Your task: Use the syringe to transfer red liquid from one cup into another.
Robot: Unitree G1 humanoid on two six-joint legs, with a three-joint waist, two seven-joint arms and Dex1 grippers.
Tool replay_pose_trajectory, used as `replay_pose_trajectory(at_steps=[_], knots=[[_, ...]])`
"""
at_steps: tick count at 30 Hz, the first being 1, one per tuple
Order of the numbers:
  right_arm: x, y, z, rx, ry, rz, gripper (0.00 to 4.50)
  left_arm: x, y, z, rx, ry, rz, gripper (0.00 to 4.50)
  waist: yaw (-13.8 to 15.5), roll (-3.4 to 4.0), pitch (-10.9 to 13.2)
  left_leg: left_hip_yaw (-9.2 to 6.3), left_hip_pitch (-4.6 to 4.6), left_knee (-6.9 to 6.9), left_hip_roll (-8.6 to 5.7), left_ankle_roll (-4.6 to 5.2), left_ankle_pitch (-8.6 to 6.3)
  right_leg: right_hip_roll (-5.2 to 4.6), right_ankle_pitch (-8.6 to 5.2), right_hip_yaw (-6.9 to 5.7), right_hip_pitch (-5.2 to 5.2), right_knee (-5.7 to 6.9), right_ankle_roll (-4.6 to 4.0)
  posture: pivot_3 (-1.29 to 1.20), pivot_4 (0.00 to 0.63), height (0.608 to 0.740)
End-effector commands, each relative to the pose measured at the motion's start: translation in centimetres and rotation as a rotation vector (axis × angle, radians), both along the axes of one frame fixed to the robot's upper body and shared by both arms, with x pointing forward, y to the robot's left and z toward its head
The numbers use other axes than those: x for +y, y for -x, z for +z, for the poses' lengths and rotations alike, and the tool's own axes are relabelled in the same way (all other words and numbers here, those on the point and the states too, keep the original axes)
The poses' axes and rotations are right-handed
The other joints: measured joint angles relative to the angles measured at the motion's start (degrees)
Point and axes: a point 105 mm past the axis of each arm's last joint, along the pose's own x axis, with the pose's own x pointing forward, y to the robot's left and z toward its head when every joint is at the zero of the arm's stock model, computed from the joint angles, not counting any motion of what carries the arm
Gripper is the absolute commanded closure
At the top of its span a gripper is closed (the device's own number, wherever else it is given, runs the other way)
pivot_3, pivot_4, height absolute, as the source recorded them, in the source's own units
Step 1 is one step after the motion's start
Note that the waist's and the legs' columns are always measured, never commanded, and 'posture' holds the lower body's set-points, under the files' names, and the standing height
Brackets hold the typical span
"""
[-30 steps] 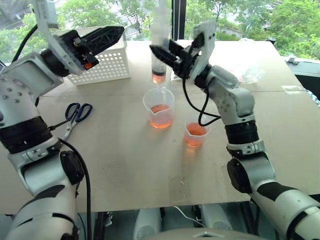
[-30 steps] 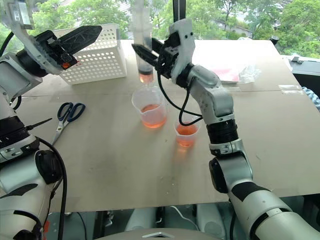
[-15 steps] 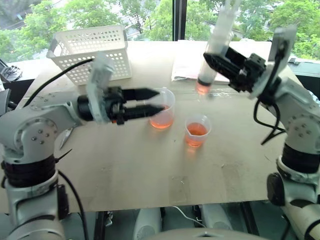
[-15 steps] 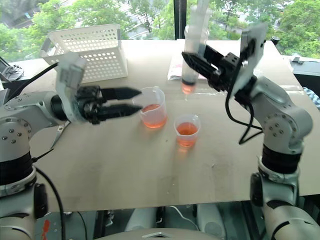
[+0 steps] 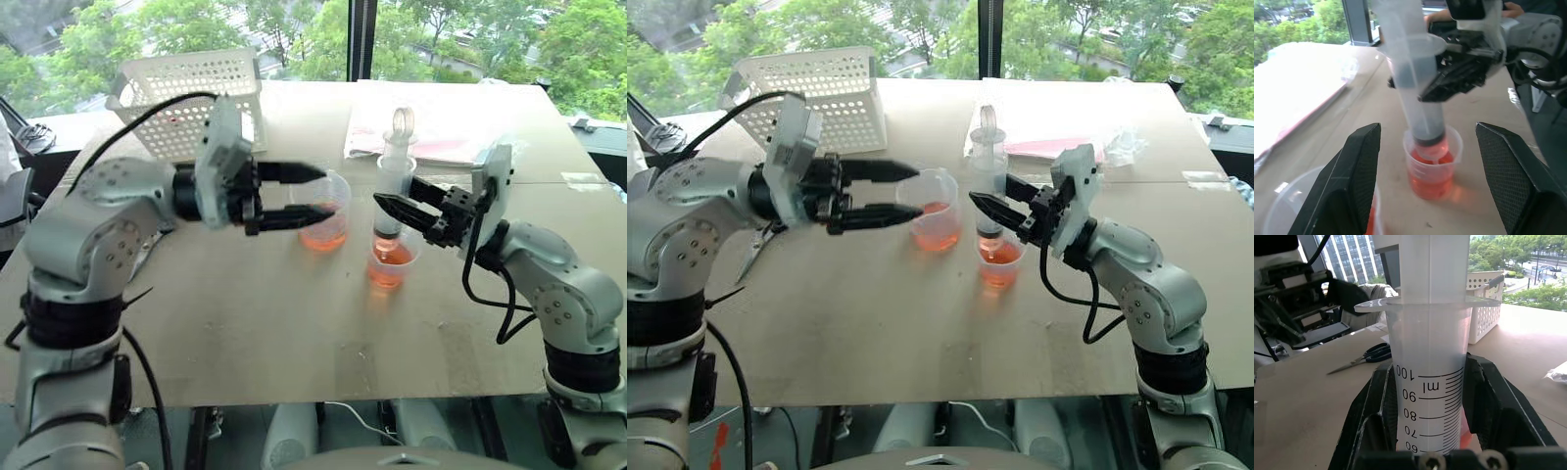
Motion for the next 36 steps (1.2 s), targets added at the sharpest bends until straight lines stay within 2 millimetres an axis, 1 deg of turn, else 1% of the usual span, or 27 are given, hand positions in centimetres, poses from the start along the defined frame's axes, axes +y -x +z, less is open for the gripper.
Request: replay_pose_trajectory(at_steps=[1,4,7,11,16,22,24,25,29,30,32,36], knots=[[-0.3,0.0,0.5,-0.082,0.014,-0.036,3.09,-0.6,-0.9,1.5,-0.086,-0.001,0.021,1.4,-0.1,0.0,0.0,0.01,-0.01,0.0,0.0,0.0,0.0,0.0,0.0,0.0,0.0,0.0,0.0,0.0,0.15,0.74],[-0.2,0.0,0.4,-0.108,0.027,-0.055,3.09,-1.3,-2.0,2.0,-0.108,0.011,0.052,1.4,-0.2,0.0,0.0,0.0,0.0,0.0,0.0,0.0,0.0,0.01,0.0,0.01,0.0,-0.01,0.0,0.0,0.15,0.74],[-0.1,0.2,0.5,-0.134,0.034,-0.069,3.09,-2.9,-2.9,2.8,-0.149,0.031,0.055,1.4,-0.1,-0.01,0.0,-0.04,0.0,-0.01,0.02,0.0,0.0,0.03,0.0,-0.03,0.0,0.01,0.0,0.0,0.15,0.74],[0.0,0.2,0.6,-0.151,0.035,-0.076,3.09,-4.5,-3.8,3.9,-0.184,0.066,0.057,1.4,-0.1,-0.02,0.0,-0.01,-0.02,0.02,0.01,0.0,0.0,0.02,0.01,0.0,0.0,0.0,0.01,0.0,0.15,0.74],[0.0,0.2,0.6,-0.162,0.044,-0.077,3.09,-5.7,-4.0,4.6,-0.209,0.075,0.02,1.4,-0.2,-0.01,0.0,-0.03,-0.02,0.01,0.01,0.0,0.0,0.03,0.01,-0.01,0.0,0.0,0.01,0.0,0.15,0.74],[0.0,0.1,0.5,-0.163,0.056,-0.075,3.09,-6.4,-4.2,4.8,-0.231,0.063,-0.007,1.4,-0.2,-0.01,0.0,-0.03,-0.02,0.01,0.02,0.0,0.0,0.04,0.0,-0.01,0.0,0.01,0.01,0.0,0.15,0.74],[0.0,0.1,0.4,-0.164,0.058,-0.071,3.09,-7.0,-4.2,5.0,-0.239,0.075,-0.025,1.9,-0.1,-0.01,0.0,-0.03,-0.02,0.02,0.02,0.0,0.0,0.04,0.0,-0.01,0.0,0.01,0.01,0.0,0.15,0.74],[0.0,0.1,0.3,-0.164,0.06,-0.071,3.09,-7.4,-4.1,5.1,-0.241,0.078,-0.042,2.22,0.0,-0.01,0.0,-0.03,-0.02,0.02,0.01,0.0,0.0,0.04,0.0,-0.03,0.01,0.01,0.01,0.0,0.15,0.74],[0.0,0.0,0.2,-0.164,0.067,-0.069,3.09,-8.4,-3.1,4.6,-0.26,0.046,-0.137,4.16,-0.1,-0.01,0.0,-0.01,-0.03,0.05,0.01,0.0,0.0,0.03,0.01,0.0,0.02,0.0,0.01,0.0,0.15,0.74],[0.0,0.0,0.2,-0.166,0.068,-0.069,3.09,-8.5,-2.8,4.3,-0.254,0.036,-0.161,4.45,-0.2,-0.01,0.0,-0.02,-0.03,0.05,0.01,0.0,0.0,0.03,0.01,-0.01,0.01,0.0,0.01,0.0,0.15,0.74],[0.0,-0.1,0.2,-0.167,0.069,-0.068,3.09,-8.7,-2.5,3.9,-0.244,0.025,-0.187,4.5,-0.3,-0.01,0.0,-0.03,-0.02,0.04,0.01,0.0,0.0,0.04,0.01,0.0,0.0,0.01,0.01,0.0,0.15,0.74],[-0.2,0.0,0.5,-0.175,0.069,-0.068,3.09,-8.6,-2.1,1.8,-0.224,-0.038,-0.232,4.5,-0.3,-0.01,0.0,-0.04,-0.02,0.04,0.03,0.0,0.0,0.06,0.0,-0.01,0.01,0.03,0.01,0.0,0.15,0.74]])
